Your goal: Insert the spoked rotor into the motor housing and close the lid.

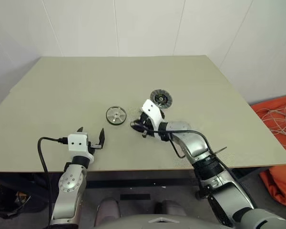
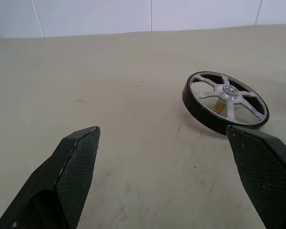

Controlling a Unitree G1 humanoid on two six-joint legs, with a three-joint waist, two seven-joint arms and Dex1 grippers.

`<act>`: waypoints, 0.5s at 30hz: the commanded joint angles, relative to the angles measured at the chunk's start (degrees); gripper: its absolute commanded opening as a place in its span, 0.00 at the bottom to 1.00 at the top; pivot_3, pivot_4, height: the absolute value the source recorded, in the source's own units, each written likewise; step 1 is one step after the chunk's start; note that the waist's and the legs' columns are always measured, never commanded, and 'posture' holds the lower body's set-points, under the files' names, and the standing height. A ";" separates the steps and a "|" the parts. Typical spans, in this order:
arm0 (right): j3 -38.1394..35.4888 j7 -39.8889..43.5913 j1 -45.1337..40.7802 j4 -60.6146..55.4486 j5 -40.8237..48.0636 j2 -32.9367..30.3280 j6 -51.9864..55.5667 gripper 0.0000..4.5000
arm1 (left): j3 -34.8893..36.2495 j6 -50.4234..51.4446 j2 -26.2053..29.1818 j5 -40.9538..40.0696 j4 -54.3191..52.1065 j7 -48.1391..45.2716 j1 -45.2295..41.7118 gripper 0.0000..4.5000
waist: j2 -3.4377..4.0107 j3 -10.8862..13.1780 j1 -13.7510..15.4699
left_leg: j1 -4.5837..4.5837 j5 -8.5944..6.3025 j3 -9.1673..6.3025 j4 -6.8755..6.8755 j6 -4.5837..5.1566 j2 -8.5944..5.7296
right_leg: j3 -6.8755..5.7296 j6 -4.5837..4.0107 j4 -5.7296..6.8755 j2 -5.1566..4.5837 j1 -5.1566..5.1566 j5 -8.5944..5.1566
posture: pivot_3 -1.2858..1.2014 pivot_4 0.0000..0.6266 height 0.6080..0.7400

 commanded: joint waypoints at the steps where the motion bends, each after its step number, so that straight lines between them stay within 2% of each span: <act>1: -3.11 -2.31 -3.15 -2.72 0.66 -0.01 2.15 0.25 | -0.16 -0.96 -0.08 0.21 -0.93 0.01 -0.45 1.00 | 0.00 0.00 0.03 | 0.00 0.00 0.00 0.00 0.00 0.00 | 0.00 0.00 0.00 0.00 0.00 0.00 | 0.52 0.00 1.00; 8: -4.45 -5.11 -5.66 0.37 -0.98 -2.42 5.16 0.25 | -0.28 -1.08 -0.31 0.29 -0.85 0.11 -0.44 1.00 | 0.01 0.00 0.04 | -0.01 0.00 0.00 0.00 -0.01 0.00 | 0.00 -0.01 0.00 0.01 0.00 0.00 | 0.52 0.00 1.00; 15: -4.60 -4.86 -4.45 2.78 -1.28 -4.09 5.15 0.25 | -0.23 -1.21 -0.23 0.30 -0.63 0.00 -0.58 1.00 | 0.04 0.03 0.01 | -0.01 0.00 0.01 0.00 -0.01 0.00 | 0.00 -0.02 0.00 0.00 -0.01 0.00 | 0.52 0.00 1.00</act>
